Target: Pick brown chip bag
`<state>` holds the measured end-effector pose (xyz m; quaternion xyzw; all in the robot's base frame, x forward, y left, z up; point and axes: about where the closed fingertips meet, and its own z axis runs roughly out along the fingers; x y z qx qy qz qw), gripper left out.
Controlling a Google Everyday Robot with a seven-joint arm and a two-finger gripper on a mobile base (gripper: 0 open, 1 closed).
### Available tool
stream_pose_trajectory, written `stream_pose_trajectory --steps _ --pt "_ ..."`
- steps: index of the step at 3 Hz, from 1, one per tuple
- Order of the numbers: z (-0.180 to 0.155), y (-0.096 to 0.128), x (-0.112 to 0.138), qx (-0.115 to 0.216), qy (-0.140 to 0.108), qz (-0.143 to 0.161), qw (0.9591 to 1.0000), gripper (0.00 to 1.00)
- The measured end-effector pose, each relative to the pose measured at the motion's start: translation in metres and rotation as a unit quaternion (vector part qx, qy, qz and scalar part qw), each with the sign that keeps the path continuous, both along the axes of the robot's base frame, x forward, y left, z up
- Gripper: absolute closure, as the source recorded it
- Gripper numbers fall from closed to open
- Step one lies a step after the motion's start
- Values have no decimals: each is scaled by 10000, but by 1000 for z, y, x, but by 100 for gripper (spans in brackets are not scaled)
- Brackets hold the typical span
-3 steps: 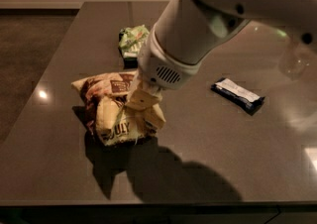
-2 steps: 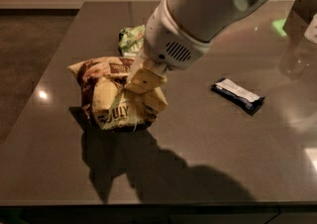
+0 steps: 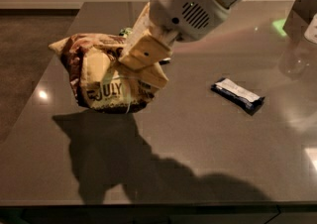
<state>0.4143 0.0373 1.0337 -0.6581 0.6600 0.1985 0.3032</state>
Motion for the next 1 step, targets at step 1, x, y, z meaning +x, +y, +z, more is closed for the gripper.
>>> stream_pose_trajectory --steps 1 --pt "5 2 -3 56 -18 42 10000 100"
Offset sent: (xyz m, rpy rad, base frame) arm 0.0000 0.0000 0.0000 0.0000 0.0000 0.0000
